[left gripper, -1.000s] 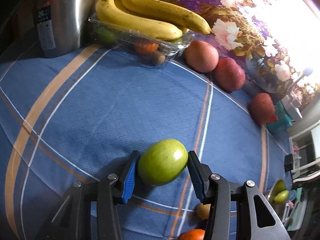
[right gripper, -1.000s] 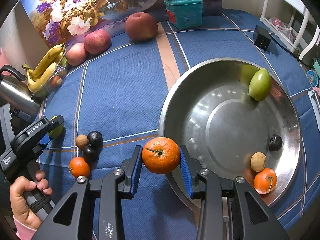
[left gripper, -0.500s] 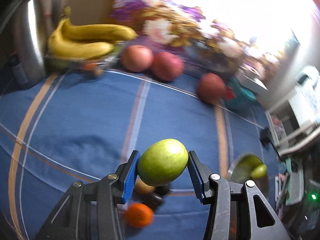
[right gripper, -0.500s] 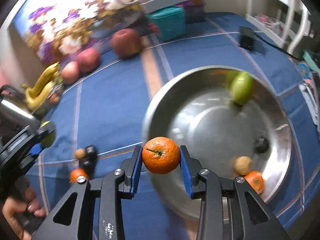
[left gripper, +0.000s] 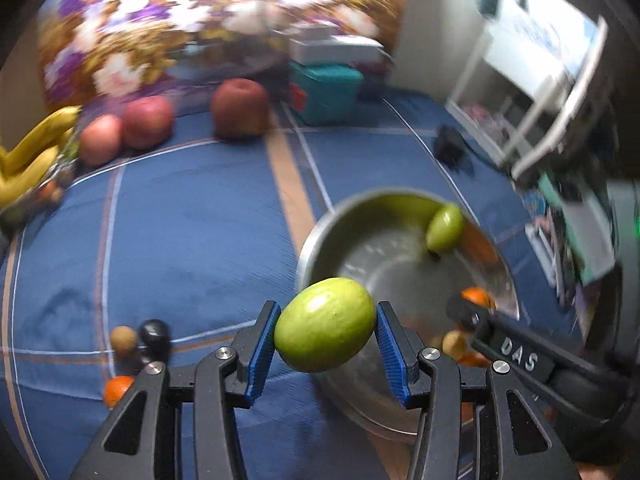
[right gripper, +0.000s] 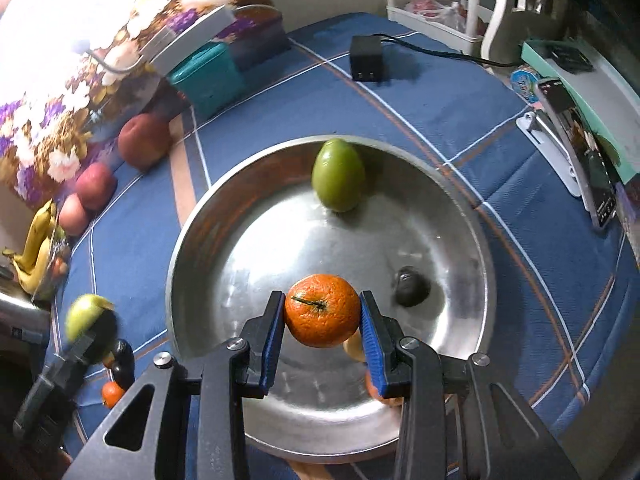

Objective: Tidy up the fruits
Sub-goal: 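Open both grippers to drop the orange and apple into the pan, then withdraw both open grippers from the pan toward the remaining fruit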

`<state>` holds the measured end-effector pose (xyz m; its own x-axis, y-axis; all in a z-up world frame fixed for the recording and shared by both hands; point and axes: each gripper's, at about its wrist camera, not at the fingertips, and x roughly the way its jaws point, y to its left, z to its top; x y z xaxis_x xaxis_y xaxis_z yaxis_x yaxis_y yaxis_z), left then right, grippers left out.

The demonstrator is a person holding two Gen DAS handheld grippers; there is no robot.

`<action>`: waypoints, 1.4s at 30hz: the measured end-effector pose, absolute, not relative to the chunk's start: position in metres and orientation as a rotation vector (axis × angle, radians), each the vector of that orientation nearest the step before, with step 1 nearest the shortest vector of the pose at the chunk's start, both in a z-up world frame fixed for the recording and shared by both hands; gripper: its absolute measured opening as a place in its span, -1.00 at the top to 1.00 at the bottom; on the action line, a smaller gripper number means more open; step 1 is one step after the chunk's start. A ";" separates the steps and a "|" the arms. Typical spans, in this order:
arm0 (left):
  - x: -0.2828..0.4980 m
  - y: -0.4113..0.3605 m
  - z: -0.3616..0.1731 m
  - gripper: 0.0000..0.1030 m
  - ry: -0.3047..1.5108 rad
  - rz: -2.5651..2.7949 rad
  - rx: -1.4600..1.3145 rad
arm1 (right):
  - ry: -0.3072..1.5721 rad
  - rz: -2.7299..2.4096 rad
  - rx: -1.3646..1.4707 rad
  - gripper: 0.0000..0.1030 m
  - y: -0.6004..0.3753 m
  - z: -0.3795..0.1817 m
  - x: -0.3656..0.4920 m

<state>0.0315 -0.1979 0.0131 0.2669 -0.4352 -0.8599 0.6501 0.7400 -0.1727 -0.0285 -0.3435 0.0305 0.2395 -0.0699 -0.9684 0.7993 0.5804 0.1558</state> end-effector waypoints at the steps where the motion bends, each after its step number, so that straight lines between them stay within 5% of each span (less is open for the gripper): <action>1: 0.027 -0.202 0.010 0.01 1.073 -0.747 0.256 | 1.189 -0.685 0.762 0.26 -0.345 0.029 -0.030; 30: 0.055 -0.151 0.003 -0.28 1.165 -0.553 0.172 | 1.179 -0.674 0.740 0.01 -0.336 0.037 -0.031; 42: 0.093 -0.055 -0.001 -1.00 1.157 -0.203 0.119 | 1.239 -0.509 0.595 -0.09 -0.279 0.041 0.009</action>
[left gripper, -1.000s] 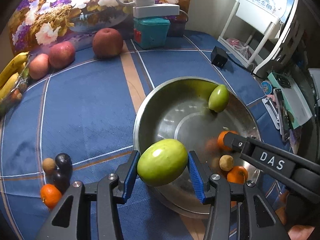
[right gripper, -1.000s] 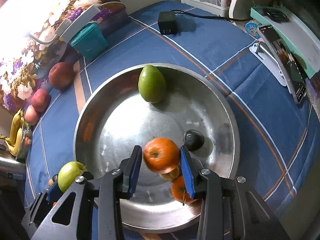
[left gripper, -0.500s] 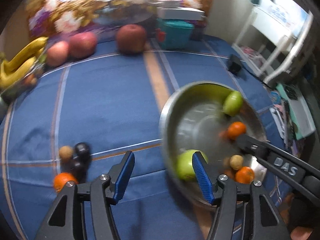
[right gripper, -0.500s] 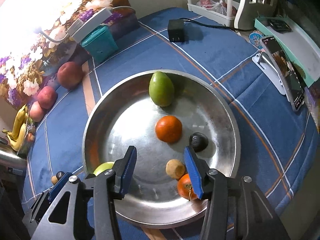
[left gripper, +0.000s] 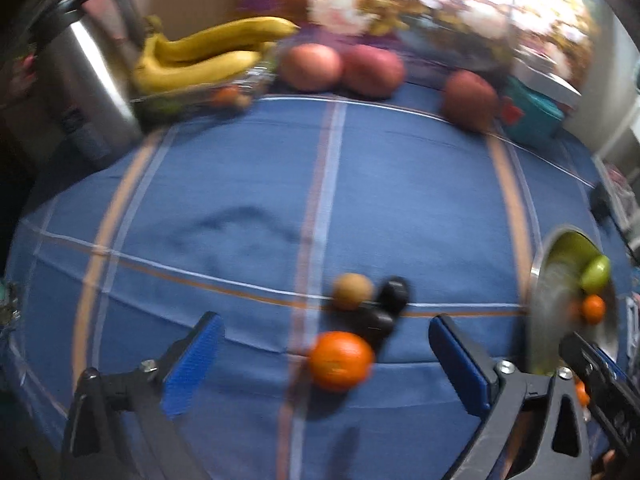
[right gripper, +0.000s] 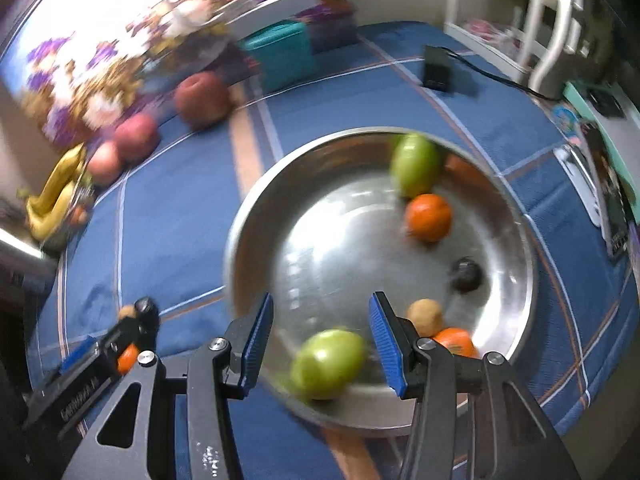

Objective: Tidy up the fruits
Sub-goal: 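Withdraw both open grippers from the pan toward the remaining fruit, then close the right gripper on a black plum while the left gripper grasps a mandarin orange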

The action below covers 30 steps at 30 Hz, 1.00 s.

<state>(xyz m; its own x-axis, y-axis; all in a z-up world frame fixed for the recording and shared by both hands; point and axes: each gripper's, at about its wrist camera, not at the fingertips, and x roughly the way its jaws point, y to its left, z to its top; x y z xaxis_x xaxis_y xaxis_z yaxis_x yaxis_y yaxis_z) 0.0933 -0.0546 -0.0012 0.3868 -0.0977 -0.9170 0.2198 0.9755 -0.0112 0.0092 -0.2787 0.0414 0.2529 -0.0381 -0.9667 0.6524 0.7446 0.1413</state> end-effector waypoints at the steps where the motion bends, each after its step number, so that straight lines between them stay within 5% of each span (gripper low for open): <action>1: 0.095 -0.048 -0.001 -1.00 1.152 -0.185 0.116 | 1.243 -0.484 0.574 -0.25 -0.270 0.042 0.014; 6: 0.098 -0.019 0.004 -1.00 1.128 -0.123 0.094 | 1.257 -0.403 0.516 -0.61 -0.242 0.040 0.029; 10: 0.100 -0.008 0.008 -1.00 1.109 -0.095 0.089 | 1.266 -0.337 0.494 -0.69 -0.222 0.035 0.037; 12: 0.101 -0.005 0.008 -1.00 1.102 -0.088 0.079 | 1.268 -0.321 0.482 -0.92 -0.215 0.033 0.040; 30: 0.121 0.029 -0.020 -1.00 1.194 -0.073 -0.052 | 1.239 -0.213 0.611 -0.93 -0.187 0.009 0.064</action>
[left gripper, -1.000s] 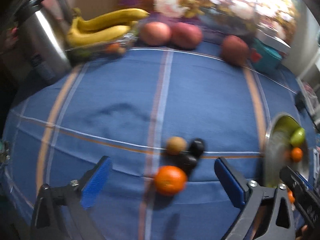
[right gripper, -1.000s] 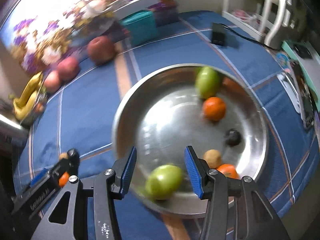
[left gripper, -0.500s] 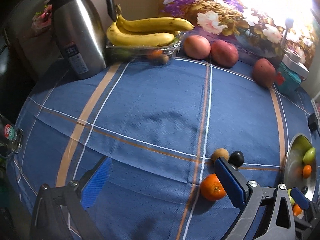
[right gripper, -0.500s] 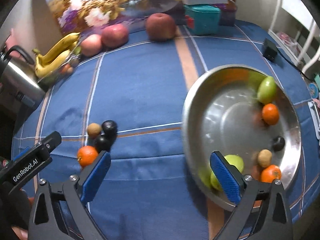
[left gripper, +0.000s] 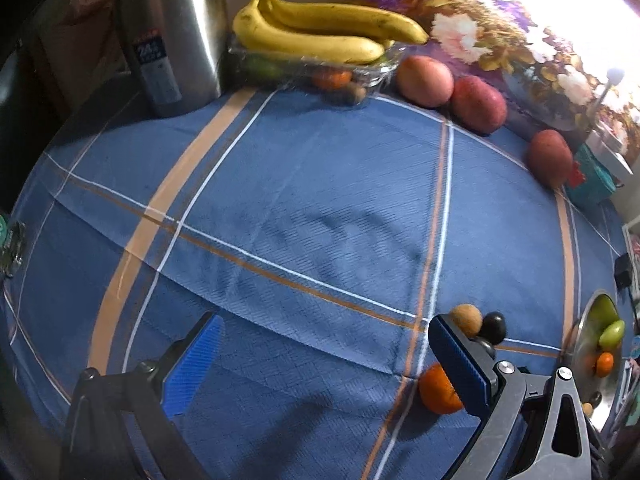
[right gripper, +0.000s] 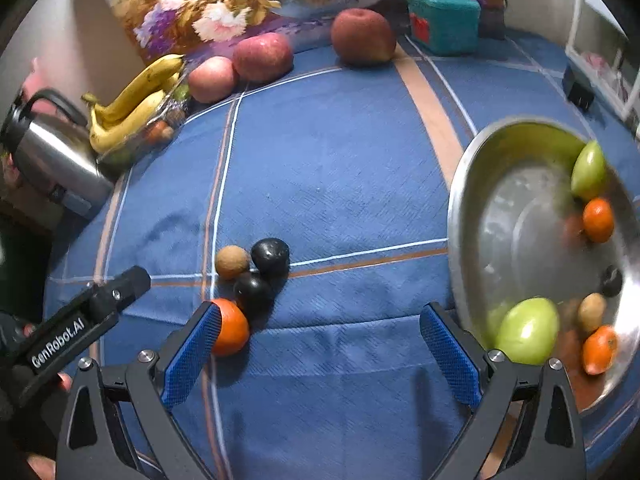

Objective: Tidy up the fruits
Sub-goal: 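Close the right gripper on a black plum while the left gripper grasps a mandarin orange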

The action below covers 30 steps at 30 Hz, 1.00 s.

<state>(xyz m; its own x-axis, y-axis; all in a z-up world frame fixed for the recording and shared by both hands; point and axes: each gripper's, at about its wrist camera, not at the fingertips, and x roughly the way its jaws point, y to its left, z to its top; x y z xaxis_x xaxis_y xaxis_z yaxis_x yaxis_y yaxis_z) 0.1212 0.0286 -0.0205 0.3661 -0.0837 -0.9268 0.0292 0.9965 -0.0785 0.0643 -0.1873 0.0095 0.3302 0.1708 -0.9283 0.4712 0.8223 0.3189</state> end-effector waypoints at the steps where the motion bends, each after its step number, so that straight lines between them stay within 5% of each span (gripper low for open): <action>1: 0.123 0.030 -0.023 -1.00 1.201 -0.063 -0.050 | 1.238 -0.210 0.626 -0.93 -0.187 0.007 0.066; 6: 0.127 0.035 -0.028 -1.00 1.217 -0.057 -0.075 | 1.220 -0.198 0.598 -0.90 -0.179 0.007 0.077; 10: 0.129 0.039 -0.029 -1.00 1.216 -0.046 -0.083 | 1.218 -0.160 0.580 -0.46 -0.172 0.006 0.085; 18: 0.130 0.041 -0.031 -1.00 1.225 -0.048 -0.103 | 1.245 -0.107 0.640 0.05 -0.167 -0.007 0.090; 30: 0.131 0.040 -0.031 -1.00 1.230 -0.060 -0.112 | 1.242 -0.085 0.742 0.33 -0.172 -0.018 0.091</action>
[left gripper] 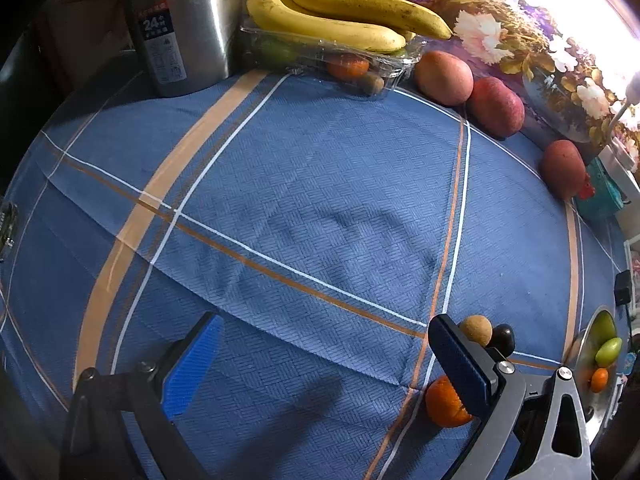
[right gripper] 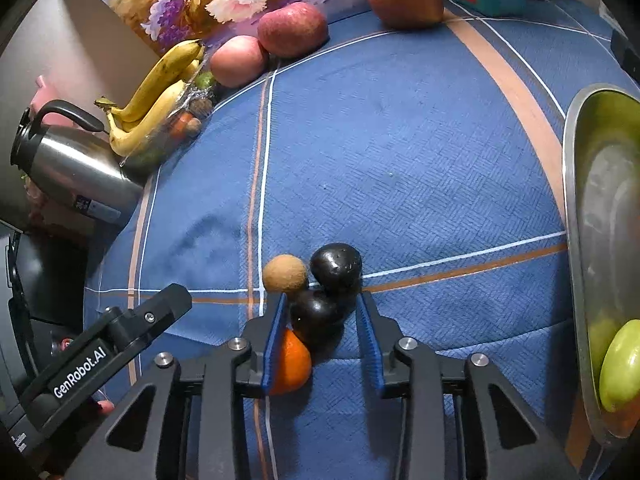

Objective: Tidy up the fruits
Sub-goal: 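Close the right gripper on a black plum while the left gripper grasps a mandarin orange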

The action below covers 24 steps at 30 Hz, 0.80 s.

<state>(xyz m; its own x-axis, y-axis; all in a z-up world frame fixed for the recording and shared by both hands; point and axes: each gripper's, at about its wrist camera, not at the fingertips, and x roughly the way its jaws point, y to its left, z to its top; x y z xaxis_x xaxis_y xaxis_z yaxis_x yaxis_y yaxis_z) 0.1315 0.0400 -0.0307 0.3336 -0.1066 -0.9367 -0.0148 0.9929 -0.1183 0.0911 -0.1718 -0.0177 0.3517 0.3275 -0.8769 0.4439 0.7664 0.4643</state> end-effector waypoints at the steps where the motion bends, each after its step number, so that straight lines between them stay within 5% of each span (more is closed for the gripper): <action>1: 0.131 0.040 -0.031 -1.00 1.231 -0.061 -0.112 | 1.239 -0.081 0.752 0.39 -0.172 -0.017 0.091; 24: 0.120 0.000 -0.027 -1.00 1.255 -0.277 -0.043 | 1.194 -0.222 0.778 0.48 -0.215 0.016 0.057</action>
